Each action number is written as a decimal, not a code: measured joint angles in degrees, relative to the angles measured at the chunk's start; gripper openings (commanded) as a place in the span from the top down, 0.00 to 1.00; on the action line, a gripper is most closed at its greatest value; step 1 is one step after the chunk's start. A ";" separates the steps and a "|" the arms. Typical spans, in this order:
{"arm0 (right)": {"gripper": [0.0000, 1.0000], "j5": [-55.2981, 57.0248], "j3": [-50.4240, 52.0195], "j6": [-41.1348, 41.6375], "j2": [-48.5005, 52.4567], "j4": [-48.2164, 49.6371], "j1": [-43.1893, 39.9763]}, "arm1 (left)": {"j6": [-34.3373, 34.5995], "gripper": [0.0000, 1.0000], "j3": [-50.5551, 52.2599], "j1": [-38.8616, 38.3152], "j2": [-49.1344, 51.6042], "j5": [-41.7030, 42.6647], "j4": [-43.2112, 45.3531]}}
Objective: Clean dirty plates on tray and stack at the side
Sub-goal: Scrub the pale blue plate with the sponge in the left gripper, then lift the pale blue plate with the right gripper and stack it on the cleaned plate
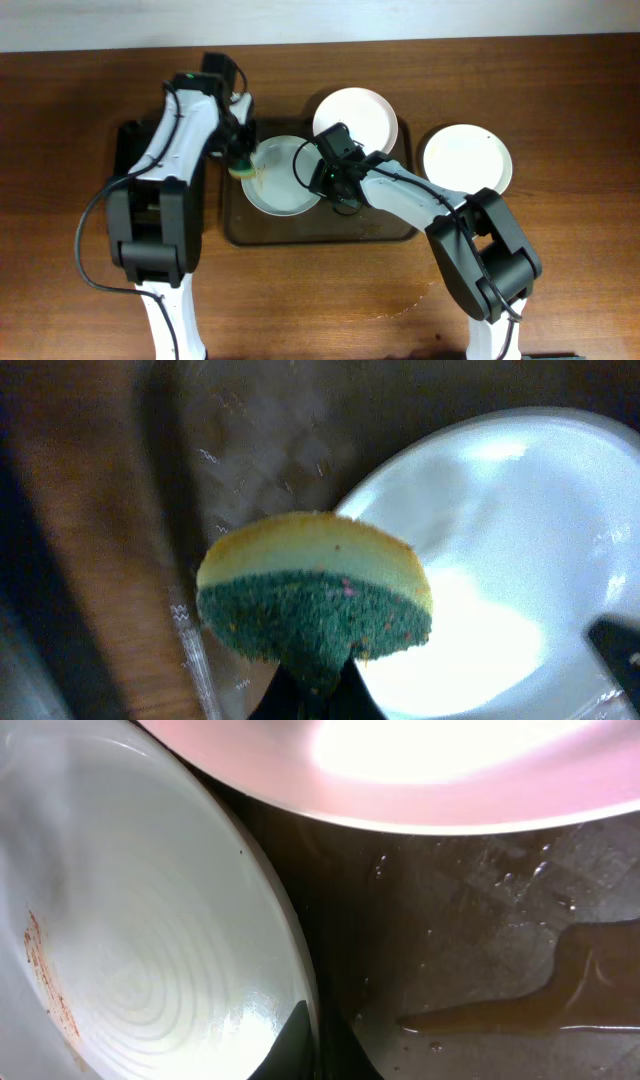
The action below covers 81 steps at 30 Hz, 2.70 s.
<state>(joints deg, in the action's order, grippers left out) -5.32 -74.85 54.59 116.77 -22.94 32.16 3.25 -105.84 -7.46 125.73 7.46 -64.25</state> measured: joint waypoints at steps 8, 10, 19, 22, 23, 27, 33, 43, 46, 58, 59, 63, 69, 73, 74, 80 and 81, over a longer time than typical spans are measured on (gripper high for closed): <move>0.96 -0.66 0.00 -1.11 0.09 -0.15 -0.48 | -8.98 0.99 17.40 -5.14 -1.99 9.40 20.59; 0.96 -0.79 0.00 -1.70 0.09 -0.15 -0.48 | -10.88 0.99 17.75 -4.96 -1.99 10.32 21.18; 0.96 -2.12 -0.55 -2.91 0.55 0.70 -0.52 | -0.39 0.99 17.22 -5.57 -2.56 -11.47 20.92; 0.96 -2.34 -0.55 -4.28 0.55 0.26 -0.52 | -3.37 0.99 16.81 -4.04 -2.95 -1.88 8.41; 0.96 -2.32 -0.55 -4.50 0.55 0.26 -0.52 | -6.62 0.99 17.20 -3.87 -2.95 3.04 8.26; 0.96 -2.14 -0.55 -4.83 0.55 0.24 -0.52 | -10.12 0.99 18.64 -4.00 -2.60 12.59 14.56; 0.96 -2.14 -0.55 -3.78 0.63 0.70 -0.52 | 4.87 0.99 18.75 -8.90 -2.73 -13.29 29.70; 0.96 -3.17 -0.52 -5.05 0.63 0.26 -0.33 | 4.85 0.99 16.04 -6.93 -2.49 -5.84 8.41; 0.96 -2.71 -0.52 -5.05 0.63 0.28 -0.48 | 3.15 0.99 16.48 -7.67 -2.51 3.96 12.24; 0.96 -2.93 -0.52 -5.27 0.68 1.14 -0.48 | 7.43 0.99 24.11 -10.27 -7.13 -8.04 17.75; 0.96 -2.99 -0.52 -5.25 0.68 1.36 -0.48 | 8.57 0.99 25.97 -10.62 -8.02 -10.99 21.59; 0.96 -3.19 -0.52 -5.22 0.68 1.42 -0.48 | 10.67 0.99 28.87 -10.69 -7.87 -23.74 35.82; 0.96 -3.15 -0.57 -4.83 0.68 1.51 -0.59 | 11.10 0.99 22.38 -10.27 -6.25 -24.30 30.91; 0.82 -2.89 -0.57 -4.94 0.72 0.87 -0.63 | 11.17 0.99 13.42 -8.33 -12.22 -20.70 14.27; 0.76 -2.69 -0.57 -5.07 0.72 0.96 -0.63 | 11.17 0.99 12.35 -6.86 -14.62 -20.44 14.25; 0.96 -7.80 -0.61 -5.60 1.97 3.91 -0.90 | 11.17 0.99 12.11 -2.80 -15.58 -15.32 14.27; 0.96 -9.97 -0.59 -7.15 1.95 3.39 -0.90 | 11.19 0.99 12.11 -2.80 -15.58 -14.12 14.27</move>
<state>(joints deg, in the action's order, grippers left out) -15.29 -75.44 47.44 118.72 -19.55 31.27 14.44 -93.73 -10.26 110.15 -6.66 -49.98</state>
